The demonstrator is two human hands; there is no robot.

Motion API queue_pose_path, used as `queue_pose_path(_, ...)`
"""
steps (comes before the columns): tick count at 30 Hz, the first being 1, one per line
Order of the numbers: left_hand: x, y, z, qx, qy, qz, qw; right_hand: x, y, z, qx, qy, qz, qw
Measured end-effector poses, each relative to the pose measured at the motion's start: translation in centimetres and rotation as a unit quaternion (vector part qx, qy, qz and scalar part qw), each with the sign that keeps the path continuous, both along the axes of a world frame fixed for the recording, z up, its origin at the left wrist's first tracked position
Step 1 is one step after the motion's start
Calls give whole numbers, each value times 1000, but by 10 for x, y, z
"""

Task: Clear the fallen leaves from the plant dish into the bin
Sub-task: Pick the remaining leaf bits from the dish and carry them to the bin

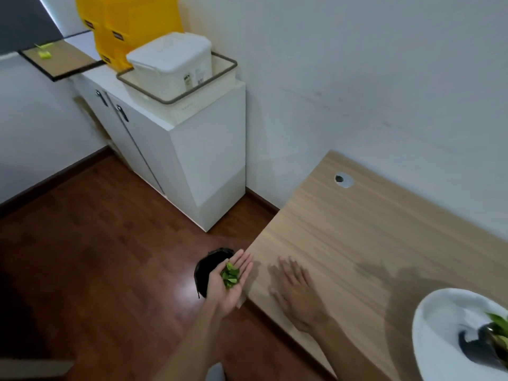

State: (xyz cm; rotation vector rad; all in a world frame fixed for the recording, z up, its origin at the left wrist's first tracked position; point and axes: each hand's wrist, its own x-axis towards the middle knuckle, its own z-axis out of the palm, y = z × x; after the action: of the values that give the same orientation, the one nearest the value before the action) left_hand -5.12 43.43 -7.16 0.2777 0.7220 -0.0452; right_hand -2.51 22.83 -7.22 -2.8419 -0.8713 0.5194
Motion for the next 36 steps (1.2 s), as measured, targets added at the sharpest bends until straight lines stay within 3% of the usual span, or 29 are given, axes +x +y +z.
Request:
queue_pose_path(5, 5, 50, -16, -31, -7, 44, 999, 27, 61, -6, -36, -13, -29, 999)
queue_pose_path(9, 6, 79, -24, -36, 0, 63, 997, 51, 94, -12, -47, -23, 11, 999)
queue_pose_path(13, 3, 97, -32, -34, 7, 78, 996, 67, 117, -18, -27, -41, 48, 998)
queue_pose_path(20, 1, 113, -53, -37, 24, 95, 995, 79, 122, -36, 40, -149, 84, 984)
queue_pose_path(28, 5, 110, -69, -39, 40, 100, 993, 81, 121, -34, 62, -120, 89, 987)
queue_pose_path(36, 6, 106, -81, -34, 43, 101, 993, 93, 117, -26, 34, -86, 170, 981)
